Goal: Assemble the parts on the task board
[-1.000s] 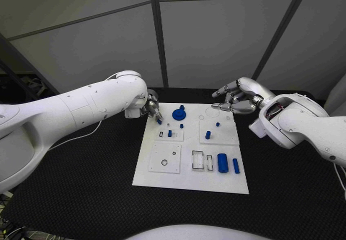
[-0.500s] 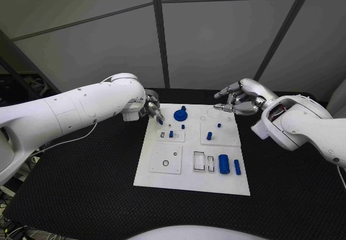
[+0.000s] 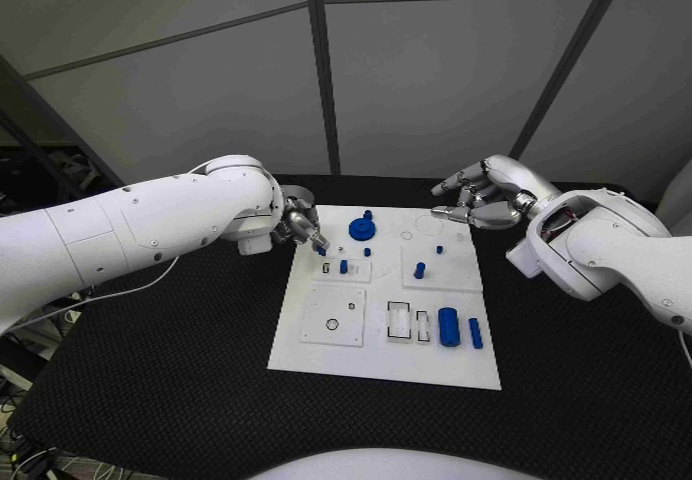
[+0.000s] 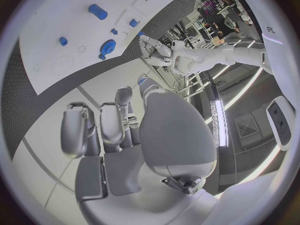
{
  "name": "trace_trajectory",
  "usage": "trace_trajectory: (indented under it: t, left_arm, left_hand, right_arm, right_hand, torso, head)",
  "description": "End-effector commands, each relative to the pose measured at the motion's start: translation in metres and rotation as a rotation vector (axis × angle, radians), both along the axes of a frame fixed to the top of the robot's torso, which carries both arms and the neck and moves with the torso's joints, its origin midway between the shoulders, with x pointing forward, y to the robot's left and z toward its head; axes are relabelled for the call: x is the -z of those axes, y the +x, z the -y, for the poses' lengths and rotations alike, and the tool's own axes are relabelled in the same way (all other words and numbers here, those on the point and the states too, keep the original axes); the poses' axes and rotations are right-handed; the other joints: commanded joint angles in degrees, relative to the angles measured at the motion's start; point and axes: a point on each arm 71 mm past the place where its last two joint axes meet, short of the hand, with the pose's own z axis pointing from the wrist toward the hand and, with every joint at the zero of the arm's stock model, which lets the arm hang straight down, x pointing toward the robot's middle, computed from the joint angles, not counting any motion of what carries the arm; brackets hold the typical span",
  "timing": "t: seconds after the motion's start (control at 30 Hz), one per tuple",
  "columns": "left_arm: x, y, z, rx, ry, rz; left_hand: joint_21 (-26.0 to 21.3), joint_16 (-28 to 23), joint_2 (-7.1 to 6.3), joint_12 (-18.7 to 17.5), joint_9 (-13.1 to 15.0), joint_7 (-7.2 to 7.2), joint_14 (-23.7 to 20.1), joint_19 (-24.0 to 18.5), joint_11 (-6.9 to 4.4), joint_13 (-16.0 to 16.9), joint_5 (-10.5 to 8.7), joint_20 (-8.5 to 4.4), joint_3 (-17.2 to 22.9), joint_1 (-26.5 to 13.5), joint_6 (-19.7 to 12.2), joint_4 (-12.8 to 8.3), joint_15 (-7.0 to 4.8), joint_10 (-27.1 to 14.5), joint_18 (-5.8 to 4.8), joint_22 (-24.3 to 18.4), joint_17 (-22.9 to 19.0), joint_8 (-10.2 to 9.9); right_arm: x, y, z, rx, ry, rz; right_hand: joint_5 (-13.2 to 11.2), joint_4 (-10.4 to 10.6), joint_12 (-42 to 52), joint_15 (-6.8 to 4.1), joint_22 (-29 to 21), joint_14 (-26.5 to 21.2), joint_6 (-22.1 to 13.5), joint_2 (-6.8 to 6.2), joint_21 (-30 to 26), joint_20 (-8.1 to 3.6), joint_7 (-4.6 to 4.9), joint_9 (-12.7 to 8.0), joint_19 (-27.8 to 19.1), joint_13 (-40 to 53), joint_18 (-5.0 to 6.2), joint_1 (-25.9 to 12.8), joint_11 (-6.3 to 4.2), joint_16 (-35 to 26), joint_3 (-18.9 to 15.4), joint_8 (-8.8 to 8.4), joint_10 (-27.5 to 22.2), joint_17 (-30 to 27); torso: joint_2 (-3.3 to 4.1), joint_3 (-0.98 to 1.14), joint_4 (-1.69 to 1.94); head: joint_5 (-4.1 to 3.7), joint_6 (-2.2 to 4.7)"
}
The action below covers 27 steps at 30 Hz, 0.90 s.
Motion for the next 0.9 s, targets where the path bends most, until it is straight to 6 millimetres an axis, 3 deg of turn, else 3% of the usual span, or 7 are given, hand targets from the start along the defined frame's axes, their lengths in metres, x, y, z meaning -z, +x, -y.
trace_trajectory:
  t: [0.03, 0.9]
  left_arm:
    - [0.000, -0.003, 0.000, -0.050, -0.030, 0.045]
    - [0.021, -0.019, 0.009, 0.012, 0.054, 0.095]
  left_hand:
    - [0.38, 0.11, -0.24, 0.45, 1.98, -0.62, 4.96, 0.49, -0.55, 0.16, 0.68, 0.04, 10.21, -0.82, 0.50, -9.79, -0.50, 3.02, -2.61, 0.16, 10.84, 0.32]
    - [0.50, 0.12, -0.55, 0.85, 2.33, -0.72, 4.97, 0.61, -0.65, 0.32, 1.29, -0.08, 10.56, -1.11, 0.65, -10.17, -0.63, 3.19, -2.64, 0.34, 10.84, 0.52]
  right_arm:
    - [-0.002, 0.000, 0.000, -0.001, 0.004, 0.011]
    - [-0.002, 0.001, 0.001, 0.001, 0.003, 0.011]
  right_hand:
    - [0.34, 0.04, 0.21, -0.55, 2.83, 0.89, 0.42, 0.36, -0.01, -0.13, -0.05, -0.07, 0.40, -0.09, 0.08, -0.13, -0.17, -0.12, 0.31, -0.35, 0.34, 0.06]
    - [0.33, 0.06, 0.19, -0.55, 2.82, 0.89, 0.44, 0.36, -0.03, -0.13, -0.05, -0.07, 0.40, -0.14, 0.08, -0.19, -0.17, -0.15, 0.30, -0.35, 0.33, 0.04]
  torso:
    - [0.05, -0.03, -0.02]
    - [0.09, 0.00, -0.13]
  head:
    - [0.11, -0.09]
    - [0.14, -0.93]
